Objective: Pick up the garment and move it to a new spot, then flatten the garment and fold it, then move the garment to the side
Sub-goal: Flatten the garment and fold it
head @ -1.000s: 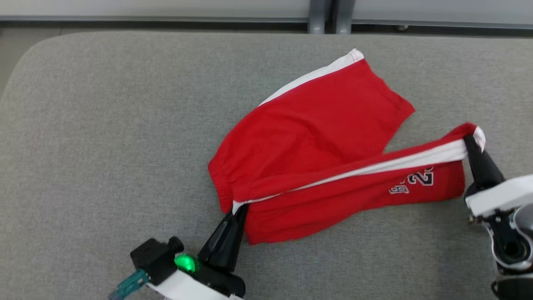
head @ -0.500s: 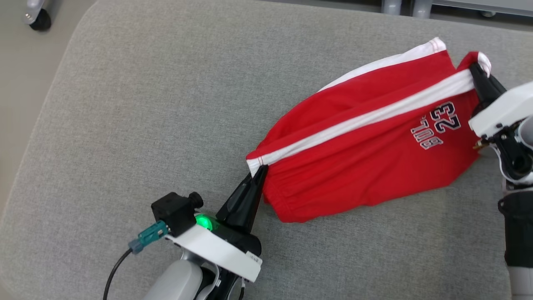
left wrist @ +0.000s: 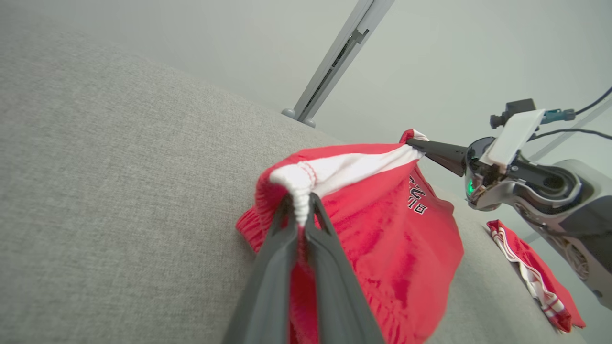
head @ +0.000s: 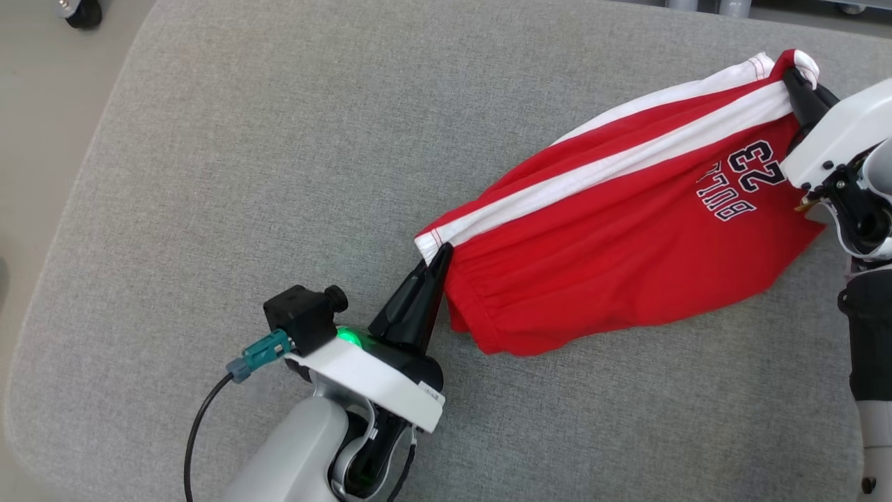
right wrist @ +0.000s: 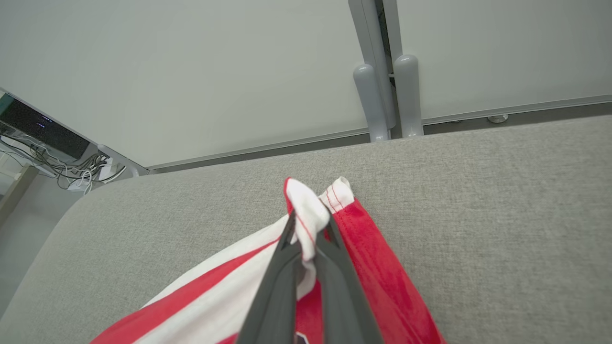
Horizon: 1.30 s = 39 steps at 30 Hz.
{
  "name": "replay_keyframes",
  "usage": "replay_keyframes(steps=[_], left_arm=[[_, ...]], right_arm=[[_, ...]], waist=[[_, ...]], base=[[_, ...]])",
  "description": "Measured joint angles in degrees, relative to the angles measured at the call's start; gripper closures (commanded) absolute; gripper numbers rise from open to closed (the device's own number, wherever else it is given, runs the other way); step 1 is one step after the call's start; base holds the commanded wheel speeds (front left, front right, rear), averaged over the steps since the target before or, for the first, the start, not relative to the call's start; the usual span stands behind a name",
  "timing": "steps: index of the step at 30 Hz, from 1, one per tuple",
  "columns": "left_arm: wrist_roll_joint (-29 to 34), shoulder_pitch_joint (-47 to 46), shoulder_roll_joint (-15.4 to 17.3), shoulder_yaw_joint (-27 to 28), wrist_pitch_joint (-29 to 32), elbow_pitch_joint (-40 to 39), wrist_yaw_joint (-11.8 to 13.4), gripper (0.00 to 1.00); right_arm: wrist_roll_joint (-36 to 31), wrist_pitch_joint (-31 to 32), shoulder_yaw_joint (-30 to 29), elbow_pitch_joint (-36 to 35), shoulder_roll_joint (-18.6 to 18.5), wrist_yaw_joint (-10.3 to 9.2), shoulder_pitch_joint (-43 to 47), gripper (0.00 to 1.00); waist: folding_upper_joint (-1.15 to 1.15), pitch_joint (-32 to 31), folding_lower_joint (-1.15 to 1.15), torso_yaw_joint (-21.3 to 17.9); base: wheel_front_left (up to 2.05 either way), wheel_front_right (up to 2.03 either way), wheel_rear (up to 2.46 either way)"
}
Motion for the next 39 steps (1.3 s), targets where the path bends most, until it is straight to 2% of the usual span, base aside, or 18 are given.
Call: replay_keyframes(steps=[6, 7, 8, 9, 10, 15, 21, 25, 28, 32, 34, 39], left_arm=[[-0.58, -2.78, -0.14, -0.25, -0.25, 3.26, 0.0, 1.0], [-0.58, -3.11, -0.19, -0.24, -0.34, 3.86, 0.13, 0.91], [-0.58, -3.32, -0.25, -0.16, -0.49, 4.22, 0.44, 0.62], [-0.57, -3.48, -0.31, -0.1, -0.58, 4.5, 0.66, 0.62], [-0.59, -3.59, -0.37, -0.05, -0.75, 4.82, 0.88, 0.0], [-0.55, -3.82, -0.51, 0.14, -1.19, 5.75, 1.96, 0.0], [0.93, -0.98, -0.3, 2.75, -1.75, 4.08, 4.44, 0.0], [7.04, 2.85, 1.42, 7.1, -1.85, -0.62, 8.01, 0.0], [10.61, 5.73, 1.52, 9.96, -1.85, -3.87, 9.05, 0.0], [19.46, 12.9, 1.35, 15.71, -1.88, -10.26, 10.79, 0.0], [23.63, 17.73, 0.62, 19.06, -1.93, -14.52, 10.78, 0.0], [26.92, 21.76, -0.42, 20.67, -1.92, -16.62, 8.59, 0.0]], right_arm=[[-0.69, -0.52, 1.12, 2.05, -0.2, 0.0, -1.98, 1.0], [-0.68, -0.81, 1.44, 2.25, -0.14, 0.0, -2.29, 0.96], [-0.67, -1.26, 1.8, 2.3, -0.02, 0.0, -2.53, 0.58], [-0.66, -1.96, 2.21, 2.34, 0.02, 0.0, -2.7, 0.58], [-0.49, -2.36, 2.53, 2.57, 0.12, 0.0, -2.91, 0.0], [0.99, -6.62, 3.87, 2.47, -0.56, 0.0, -2.81, 0.0], [2.46, -12.17, 6.98, 0.54, -3.5, 0.0, 0.34, 0.0], [0.21, -17.7, 9.69, -1.34, -7.03, 0.0, 3.87, 0.0], [-1.89, -20.52, 10.51, -1.33, -8.24, 0.0, 6.22, 0.0], [-5.25, -23.65, 12.11, -0.26, -8.82, 0.0, 11.89, 0.0], [-6.3, -23.76, 13.12, 0.59, -8.88, 0.0, 14.5, 0.0], [-6.33, -20.69, 13.79, 1.24, -9.85, 0.0, 14.34, 0.0]], waist=[[0.0, 0.48, 0.0, 0.37], [0.0, 0.58, 0.0, 0.35], [0.0, 0.69, 0.0, 0.31], [0.0, 0.78, 0.0, 0.28], [0.0, 0.83, 0.0, 0.27], [0.0, 0.75, 0.0, -0.06], [0.0, -0.16, 0.0, -1.24], [0.0, -1.74, 0.0, -2.4], [0.0, -2.88, 0.0, -3.0], [0.0, -5.78, 0.0, -4.22], [0.0, -7.74, 0.0, -5.06], [0.0, -8.33, 0.0, -5.01]], base=[[0.0, 0.0, 0.0], [0.0, 0.0, 0.0], [0.0, 0.0, 0.0], [0.0, 0.0, 0.0], [0.0, 0.0, 0.0], [0.0, 0.0, 0.0], [0.0, 0.0, 0.0], [0.0, 0.0, 0.0], [0.0, 0.0, 0.0], [0.0, 0.0, 0.0], [0.0, 0.0, 0.0], [0.0, 0.0, 0.0]])
